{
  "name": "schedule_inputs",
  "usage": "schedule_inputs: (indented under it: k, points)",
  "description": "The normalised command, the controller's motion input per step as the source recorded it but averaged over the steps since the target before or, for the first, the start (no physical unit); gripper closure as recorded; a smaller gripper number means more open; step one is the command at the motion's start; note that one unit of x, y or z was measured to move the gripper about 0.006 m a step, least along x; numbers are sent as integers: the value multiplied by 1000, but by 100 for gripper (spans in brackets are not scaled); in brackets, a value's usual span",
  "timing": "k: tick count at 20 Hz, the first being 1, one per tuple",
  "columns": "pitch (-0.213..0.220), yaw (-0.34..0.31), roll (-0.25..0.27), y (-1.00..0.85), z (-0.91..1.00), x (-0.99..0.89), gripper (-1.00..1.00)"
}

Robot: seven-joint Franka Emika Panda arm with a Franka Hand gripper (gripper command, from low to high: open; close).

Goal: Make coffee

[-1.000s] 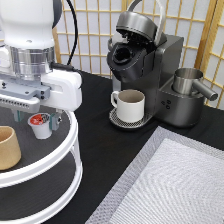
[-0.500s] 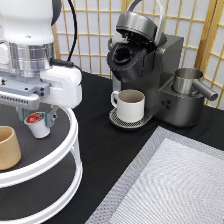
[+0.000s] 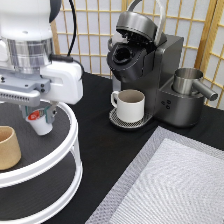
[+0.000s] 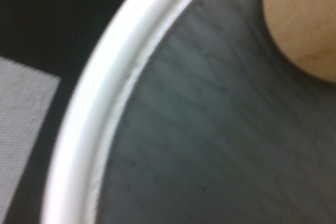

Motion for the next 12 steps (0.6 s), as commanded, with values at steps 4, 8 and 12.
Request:
schedule_inputs:
  k: [4,8,12]
  points:
    - [0,0,243,106,655,255,100]
    - [42,0,253,237,613,280,100]
    - [81,9,256,307,586,294,100]
